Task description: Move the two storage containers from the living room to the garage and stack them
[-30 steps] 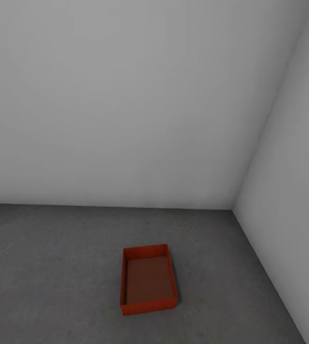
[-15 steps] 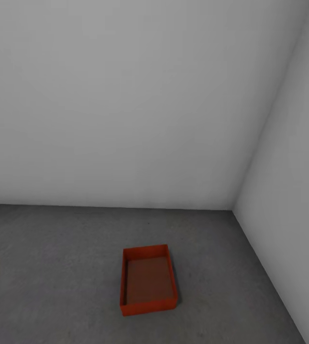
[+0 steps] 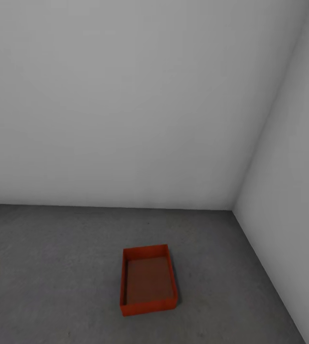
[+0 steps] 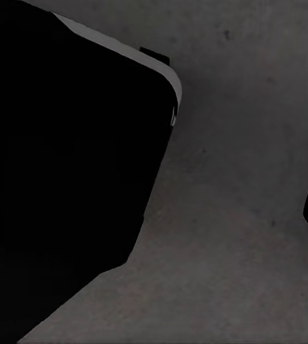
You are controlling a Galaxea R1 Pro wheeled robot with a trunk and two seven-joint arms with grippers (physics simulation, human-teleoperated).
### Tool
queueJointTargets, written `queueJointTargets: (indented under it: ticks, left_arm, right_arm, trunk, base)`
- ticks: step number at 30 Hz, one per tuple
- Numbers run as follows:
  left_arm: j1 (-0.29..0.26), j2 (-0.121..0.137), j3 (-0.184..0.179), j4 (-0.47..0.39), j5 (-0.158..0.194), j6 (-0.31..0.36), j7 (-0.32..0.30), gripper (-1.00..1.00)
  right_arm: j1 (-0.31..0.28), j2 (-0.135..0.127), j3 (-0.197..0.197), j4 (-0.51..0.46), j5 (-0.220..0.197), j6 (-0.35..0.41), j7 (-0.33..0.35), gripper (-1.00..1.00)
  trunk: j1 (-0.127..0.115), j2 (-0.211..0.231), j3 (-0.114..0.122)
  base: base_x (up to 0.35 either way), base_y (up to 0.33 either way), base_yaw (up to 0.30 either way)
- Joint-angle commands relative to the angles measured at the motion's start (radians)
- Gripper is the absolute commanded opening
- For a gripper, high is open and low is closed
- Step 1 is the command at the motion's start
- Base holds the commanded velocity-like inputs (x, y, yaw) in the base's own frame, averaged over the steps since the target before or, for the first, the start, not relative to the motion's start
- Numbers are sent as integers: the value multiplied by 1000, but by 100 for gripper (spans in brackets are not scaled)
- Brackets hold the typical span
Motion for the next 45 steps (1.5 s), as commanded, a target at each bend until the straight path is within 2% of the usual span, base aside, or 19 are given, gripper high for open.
queueJointTargets:
  ticks: [1,9,37,45]
  left_arm:
    - [-1,0,2,1,3,-4,1,100]
    - [-1,-1,2,1,3,-4,1,100]
    - [-1,-6,1,0,1,-3,1,100]
    - [-1,-5,1,-3,-7,4,2,100]
  right_arm:
    - [-1,0,8,3,3,-4,-6,100]
    - [-1,0,6,3,-1,-14,14,100]
    - [-1,5,5,4,-3,-12,15,100]
    - [-1,6,4,3,-1,-13,15,100]
  trunk:
    - [0,-1,-1]
    - [0,-1,1]
    - [0,-1,32]
    - [0,-1,33]
  base:
    - [0,0,0]
    - [0,0,-39]
    - [0,0,-177]
    - [0,0,-43]
